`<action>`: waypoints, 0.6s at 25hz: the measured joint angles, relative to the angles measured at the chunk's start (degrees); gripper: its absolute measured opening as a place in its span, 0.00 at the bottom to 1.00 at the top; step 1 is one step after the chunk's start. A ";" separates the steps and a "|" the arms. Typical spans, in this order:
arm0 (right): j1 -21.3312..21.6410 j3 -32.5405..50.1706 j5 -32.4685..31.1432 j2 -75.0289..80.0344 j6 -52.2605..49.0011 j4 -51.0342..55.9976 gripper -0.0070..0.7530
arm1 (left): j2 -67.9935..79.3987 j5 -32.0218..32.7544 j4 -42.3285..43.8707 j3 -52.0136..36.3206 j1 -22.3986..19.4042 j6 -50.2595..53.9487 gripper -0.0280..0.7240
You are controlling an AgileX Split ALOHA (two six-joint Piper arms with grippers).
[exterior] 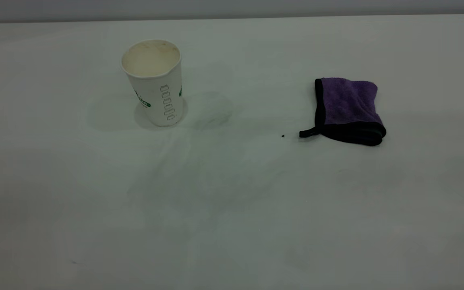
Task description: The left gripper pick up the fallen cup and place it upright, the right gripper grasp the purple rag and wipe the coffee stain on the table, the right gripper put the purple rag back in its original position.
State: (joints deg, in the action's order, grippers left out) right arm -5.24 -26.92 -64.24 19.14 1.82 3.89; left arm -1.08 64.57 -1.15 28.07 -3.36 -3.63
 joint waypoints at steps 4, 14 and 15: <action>0.00 0.00 -0.19 -5.09 -0.15 0.00 0.48 | 0.00 0.00 0.00 0.00 0.00 0.00 0.70; 0.00 0.00 -0.76 -17.39 -0.15 0.00 0.48 | 0.00 0.00 0.00 0.00 0.00 0.00 0.70; 0.00 0.00 -0.88 -18.93 -0.15 0.00 0.48 | 0.00 0.00 0.00 0.00 0.00 0.00 0.70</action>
State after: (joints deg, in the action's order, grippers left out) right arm -5.24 -26.92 -65.12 0.20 1.67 3.89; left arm -1.08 64.57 -1.15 28.07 -3.36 -3.63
